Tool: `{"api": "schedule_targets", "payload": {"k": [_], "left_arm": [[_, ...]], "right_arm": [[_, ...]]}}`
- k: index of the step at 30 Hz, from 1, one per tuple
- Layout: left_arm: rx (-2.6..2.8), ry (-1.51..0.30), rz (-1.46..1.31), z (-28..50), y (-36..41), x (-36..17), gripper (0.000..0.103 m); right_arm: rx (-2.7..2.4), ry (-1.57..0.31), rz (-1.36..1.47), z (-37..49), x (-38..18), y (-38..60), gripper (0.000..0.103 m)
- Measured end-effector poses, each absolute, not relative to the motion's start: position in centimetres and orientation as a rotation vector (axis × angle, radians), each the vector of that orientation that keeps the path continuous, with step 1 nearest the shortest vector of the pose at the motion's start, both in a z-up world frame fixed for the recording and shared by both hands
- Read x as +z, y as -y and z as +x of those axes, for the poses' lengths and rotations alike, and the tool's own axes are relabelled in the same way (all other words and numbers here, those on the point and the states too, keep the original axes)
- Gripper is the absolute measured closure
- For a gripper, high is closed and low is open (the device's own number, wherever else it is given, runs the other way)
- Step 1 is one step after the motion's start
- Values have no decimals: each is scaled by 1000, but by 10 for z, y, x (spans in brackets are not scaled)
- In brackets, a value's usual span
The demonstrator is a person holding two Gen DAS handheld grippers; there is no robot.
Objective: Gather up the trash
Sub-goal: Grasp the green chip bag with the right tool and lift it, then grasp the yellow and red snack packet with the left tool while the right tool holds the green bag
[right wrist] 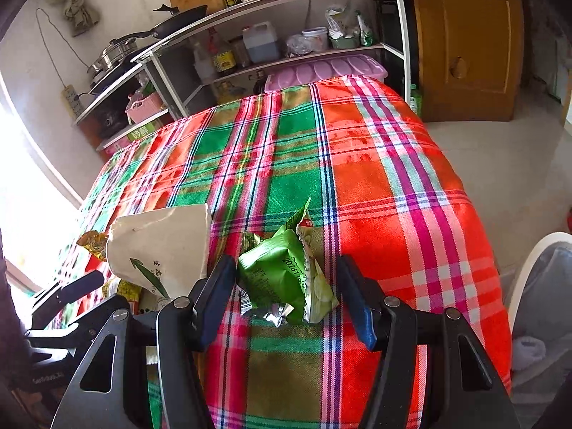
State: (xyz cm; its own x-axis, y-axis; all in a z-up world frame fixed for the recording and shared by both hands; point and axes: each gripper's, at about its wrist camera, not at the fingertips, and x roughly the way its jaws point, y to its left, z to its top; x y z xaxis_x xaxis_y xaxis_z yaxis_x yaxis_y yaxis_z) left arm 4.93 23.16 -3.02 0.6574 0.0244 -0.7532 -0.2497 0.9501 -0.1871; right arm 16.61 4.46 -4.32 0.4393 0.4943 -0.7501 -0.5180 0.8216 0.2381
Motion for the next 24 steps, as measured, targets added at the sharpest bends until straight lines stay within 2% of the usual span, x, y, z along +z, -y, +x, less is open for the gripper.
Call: {"api": "schedule_targets", "payload": {"k": [1,2,3,4,6,13,15,17,18,24], "left_arm": [[151,-842,-287,49,-231,-30,30],[148,-842,-285,49,-230,-30,32],[145,-842,-283,50,-229,-30,35],[141,-841,-282,50,-229,-30,38],[138,-839,-284,50,-229,-30,44],[148,-831,-279,48,-229,-28,53],[143,-827,-279,47,-229,-27,62],[145,-828,-275,46,-229,-26,63],[144,-826,-273,46,-228,-26,66],[147,-823,-261,43,-225,-26,67]], "right_arm": [[626,-917,-34,165,-43,-45,44],[626,-912,-38,164,-43,-44,48],[625,-908,-42,162,-43,-44,56],[621,-905,-48,161,-43,-45,58],[619,-900,-56,159,-43,-44,58],[609,-871,-80,152,-39,-41,64],[605,-864,-84,151,-38,-40,66],[604,-856,-82,149,-37,-39,67],[606,-855,-82,147,-37,-38,68],[606,-851,-70,142,-36,-32,69]]}}
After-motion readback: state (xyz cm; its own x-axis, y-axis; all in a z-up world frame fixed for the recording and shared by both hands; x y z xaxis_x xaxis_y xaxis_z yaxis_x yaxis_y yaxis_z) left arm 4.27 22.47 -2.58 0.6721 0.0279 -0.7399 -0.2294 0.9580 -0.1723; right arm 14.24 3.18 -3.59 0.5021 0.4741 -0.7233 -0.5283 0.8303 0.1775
